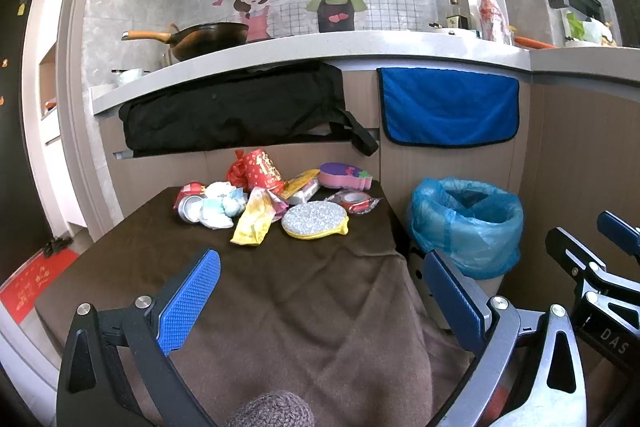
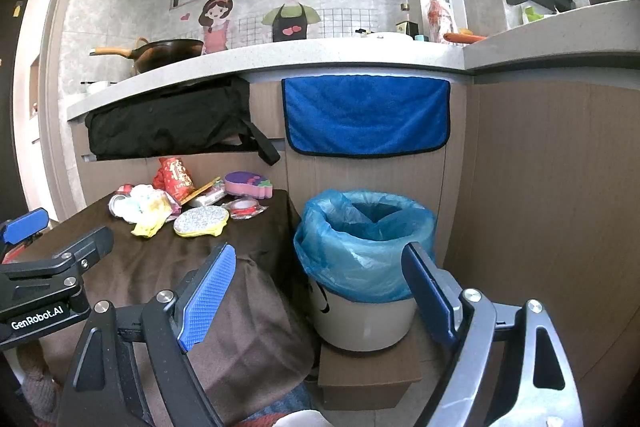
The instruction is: Collect trash
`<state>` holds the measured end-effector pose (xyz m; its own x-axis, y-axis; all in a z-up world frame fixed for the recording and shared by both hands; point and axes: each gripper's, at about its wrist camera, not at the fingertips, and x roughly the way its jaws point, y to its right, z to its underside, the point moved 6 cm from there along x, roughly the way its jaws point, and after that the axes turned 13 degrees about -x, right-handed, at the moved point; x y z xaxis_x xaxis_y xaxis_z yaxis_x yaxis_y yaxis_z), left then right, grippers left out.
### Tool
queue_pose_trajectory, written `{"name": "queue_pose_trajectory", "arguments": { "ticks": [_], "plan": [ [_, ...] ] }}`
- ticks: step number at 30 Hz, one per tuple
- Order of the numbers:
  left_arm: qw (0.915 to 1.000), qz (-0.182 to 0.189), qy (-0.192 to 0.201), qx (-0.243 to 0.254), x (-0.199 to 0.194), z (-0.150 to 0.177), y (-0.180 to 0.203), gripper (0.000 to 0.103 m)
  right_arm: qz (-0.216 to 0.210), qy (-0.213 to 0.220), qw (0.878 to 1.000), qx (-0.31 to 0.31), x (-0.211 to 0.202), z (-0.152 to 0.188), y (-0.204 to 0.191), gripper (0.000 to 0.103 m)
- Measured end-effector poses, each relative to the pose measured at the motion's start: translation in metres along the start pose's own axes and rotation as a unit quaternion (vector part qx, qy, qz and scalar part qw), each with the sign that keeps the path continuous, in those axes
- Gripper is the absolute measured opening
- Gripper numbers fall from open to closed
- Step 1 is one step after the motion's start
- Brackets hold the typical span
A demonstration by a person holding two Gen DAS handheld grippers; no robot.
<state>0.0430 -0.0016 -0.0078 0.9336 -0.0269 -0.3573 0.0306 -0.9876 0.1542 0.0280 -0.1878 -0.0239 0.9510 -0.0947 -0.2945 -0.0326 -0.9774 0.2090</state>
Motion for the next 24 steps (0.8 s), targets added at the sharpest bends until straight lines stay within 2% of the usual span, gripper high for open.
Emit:
{"name": "queue_pose_trajectory", "arguments": {
  "ticks": [24],
  "plan": [
    [1.0000, 0.002, 0.007, -0.003, -0.0057, -0.0040, 0.0001, 0.101, 0.000, 0.001, 1.000, -0.001, -0.0011, 0.0004, -0.0016, 0.083]
  ]
}}
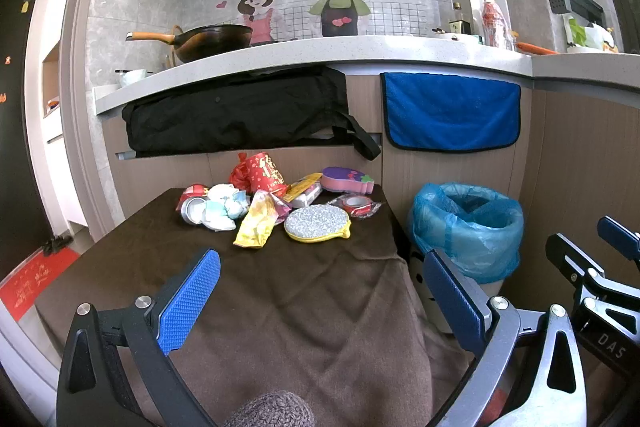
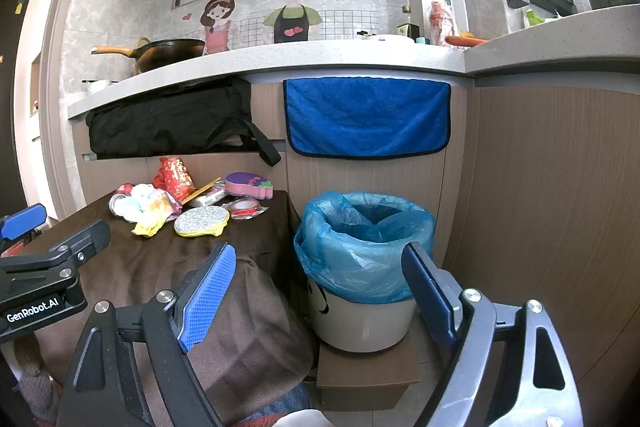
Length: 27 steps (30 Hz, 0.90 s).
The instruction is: Collect trash
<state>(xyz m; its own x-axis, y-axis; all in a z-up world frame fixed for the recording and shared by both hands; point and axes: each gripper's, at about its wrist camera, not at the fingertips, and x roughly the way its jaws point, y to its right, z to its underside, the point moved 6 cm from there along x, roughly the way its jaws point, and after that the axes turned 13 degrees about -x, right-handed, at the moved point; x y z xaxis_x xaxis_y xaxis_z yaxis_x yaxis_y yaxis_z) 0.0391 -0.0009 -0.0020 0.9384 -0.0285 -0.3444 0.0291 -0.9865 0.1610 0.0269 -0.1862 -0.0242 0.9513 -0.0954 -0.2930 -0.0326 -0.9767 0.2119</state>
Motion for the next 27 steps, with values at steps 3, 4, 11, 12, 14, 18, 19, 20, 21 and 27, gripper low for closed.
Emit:
{"name": "queue_pose_trajectory", "arguments": {
  "ticks": [3, 4, 11, 12, 14, 18, 19, 20, 21, 27],
  "plan": [
    [1.0000, 0.000, 0.001, 0.000, 0.0001, 0.0002, -0.0001, 0.101, 0.001, 0.000, 1.000, 0.000, -0.0003, 0.0000, -0.0002, 0.083],
    [1.0000, 0.000, 0.001, 0.000, 0.0001, 0.0002, -0.0001, 0.101, 0.002, 0.000, 1.000, -0.001, -0.0001, -0.0001, -0.0006, 0.083],
    [1.0000, 0.000, 0.001, 0.000, -0.0001, 0.0007, -0.0004, 0.101, 0.001, 0.000, 1.000, -0.001, -0.0001, 0.0001, -0.0007, 0.083],
    [1.0000, 0.000, 0.001, 0.000, 0.0002, 0.0011, -0.0006, 0.101, 0.001, 0.000, 1.000, -0.001, -0.0001, 0.0001, -0.0007, 0.083],
    [1.0000, 0.000, 0.000, -0.001, -0.0002, 0.0002, -0.0004, 0.101, 0.002, 0.000, 1.000, -0.001, 0.0000, 0.0000, -0.0006, 0.083],
    [1.0000, 0.001, 0.001, -0.001, 0.0003, 0.0019, -0.0009, 0.101, 0.001, -0.003, 1.000, 0.000, -0.0008, 0.0001, 0.0009, 0.083],
    [1.0000, 0.001, 0.000, -0.001, -0.0002, 0.0018, -0.0010, 0.101, 0.001, -0.003, 1.000, 0.001, -0.0013, -0.0004, 0.0016, 0.083],
    [1.0000, 0.001, 0.000, -0.001, -0.0004, 0.0016, -0.0009, 0.101, 0.001, -0.003, 1.000, 0.001, -0.0016, -0.0007, 0.0019, 0.083],
    [1.0000, 0.001, 0.000, -0.001, -0.0001, 0.0020, -0.0010, 0.101, 0.001, -0.004, 1.000, 0.000, -0.0014, -0.0009, 0.0018, 0.083],
    [1.0000, 0.001, 0.000, -0.001, 0.0000, 0.0020, -0.0014, 0.101, -0.001, -0.004, 1.000, -0.001, -0.0014, -0.0001, 0.0024, 0.083]
  ]
}}
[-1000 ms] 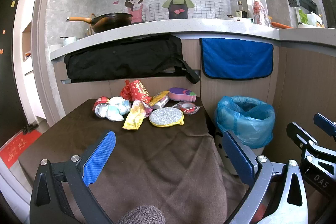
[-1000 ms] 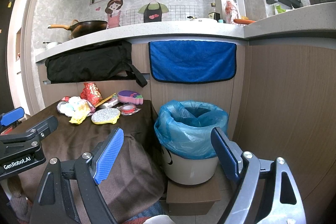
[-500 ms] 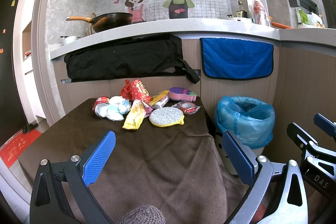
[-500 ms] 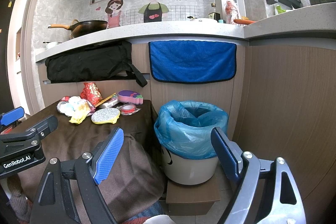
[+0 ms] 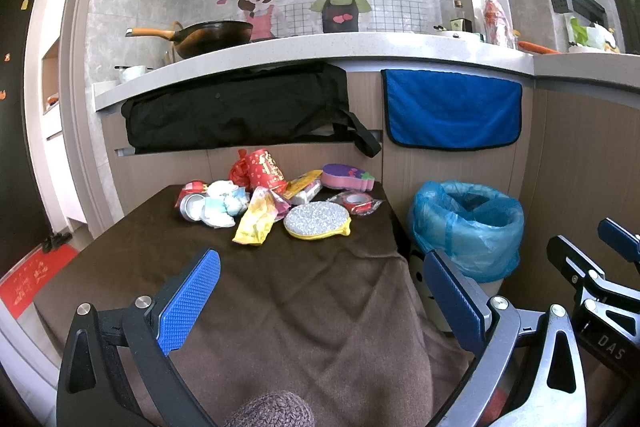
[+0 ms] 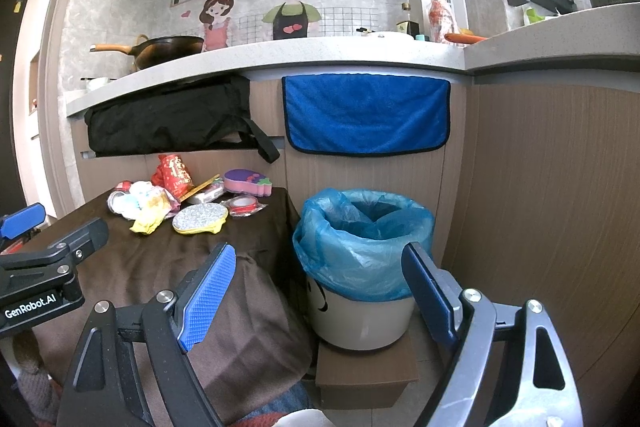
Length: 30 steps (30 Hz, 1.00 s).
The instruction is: Collect trash
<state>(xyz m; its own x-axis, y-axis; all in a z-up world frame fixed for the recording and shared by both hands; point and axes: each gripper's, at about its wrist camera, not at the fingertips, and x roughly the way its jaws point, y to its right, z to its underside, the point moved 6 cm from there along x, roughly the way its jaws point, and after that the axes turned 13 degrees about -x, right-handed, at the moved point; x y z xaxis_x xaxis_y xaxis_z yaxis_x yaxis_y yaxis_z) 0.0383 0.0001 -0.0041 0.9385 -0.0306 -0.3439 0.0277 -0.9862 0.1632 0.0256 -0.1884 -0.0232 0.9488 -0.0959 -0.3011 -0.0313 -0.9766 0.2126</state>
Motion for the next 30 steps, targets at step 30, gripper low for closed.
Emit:
{"name": "queue_pose_trajectory", "arguments": {
  "ticks": [30],
  "plan": [
    [0.9990, -0.020, -0.032, -0.024, 0.075, -0.034, -0.025, 0.101, -0.027, -0.035, 0.999, -0.028, 0.082, -0.022, -0.001, 0.082]
  ]
}}
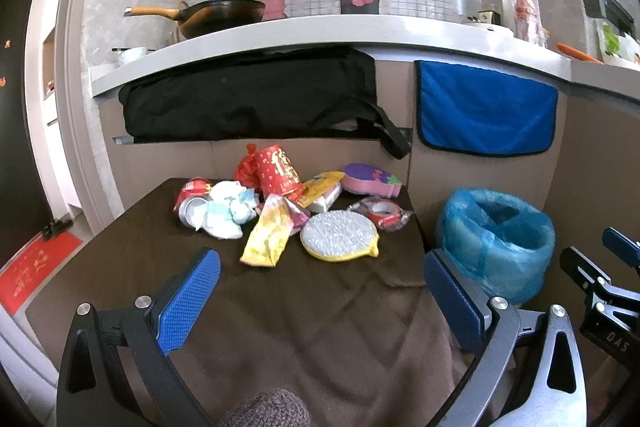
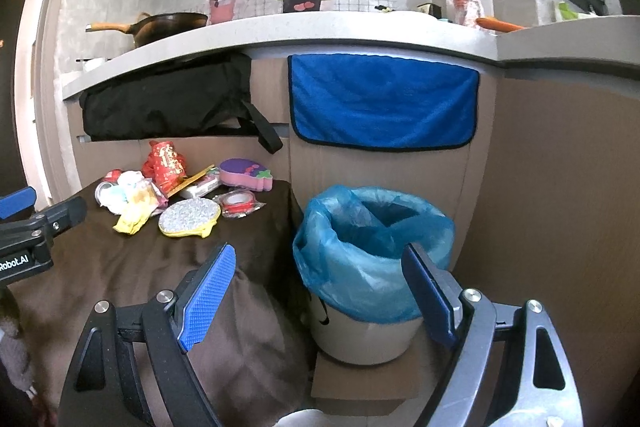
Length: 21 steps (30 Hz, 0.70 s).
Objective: Collect trash
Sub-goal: 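Grasp the yellow snack wrapper with the left gripper while the right grasps the packaged tape roll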
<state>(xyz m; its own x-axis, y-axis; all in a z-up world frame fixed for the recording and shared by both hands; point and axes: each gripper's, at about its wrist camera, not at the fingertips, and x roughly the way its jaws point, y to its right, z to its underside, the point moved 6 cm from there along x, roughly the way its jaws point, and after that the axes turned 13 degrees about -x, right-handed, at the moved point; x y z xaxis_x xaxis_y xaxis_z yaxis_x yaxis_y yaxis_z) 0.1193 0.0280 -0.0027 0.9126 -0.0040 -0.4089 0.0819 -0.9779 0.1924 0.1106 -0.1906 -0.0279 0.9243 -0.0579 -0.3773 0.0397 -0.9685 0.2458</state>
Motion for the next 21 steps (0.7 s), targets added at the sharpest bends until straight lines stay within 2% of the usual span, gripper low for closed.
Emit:
{"name": "queue_pose_trajectory", "arguments": {
  "ticks": [4, 10, 13, 18, 21],
  "plan": [
    [1.0000, -0.001, -0.006, -0.004, 0.022, -0.008, -0.005, 0.101, -0.006, 0.000, 1.000, -0.014, 0.018, -0.011, -0.009, 0.082],
    [0.9992, 0.003, -0.037, -0.016, 0.059, -0.017, -0.019, 0.101, -0.016, 0.004, 0.999, -0.032, 0.049, -0.030, -0.021, 0.082],
    [0.9987, 0.005, -0.045, -0.022, 0.075, -0.021, -0.030, 0.101, -0.032, -0.001, 0.999, -0.033, 0.068, -0.038, -0.030, 0.082],
    [0.9978, -0.001, -0.050, -0.044, 0.101, -0.032, -0.070, 0.101, -0.056, -0.010, 0.998, -0.037, 0.094, -0.045, -0.044, 0.082],
    [0.9982, -0.012, -0.045, -0.039, 0.114, -0.036, -0.093, 0.101, -0.071, -0.015, 0.996, -0.041, 0.109, -0.046, -0.054, 0.082]
  ]
}}
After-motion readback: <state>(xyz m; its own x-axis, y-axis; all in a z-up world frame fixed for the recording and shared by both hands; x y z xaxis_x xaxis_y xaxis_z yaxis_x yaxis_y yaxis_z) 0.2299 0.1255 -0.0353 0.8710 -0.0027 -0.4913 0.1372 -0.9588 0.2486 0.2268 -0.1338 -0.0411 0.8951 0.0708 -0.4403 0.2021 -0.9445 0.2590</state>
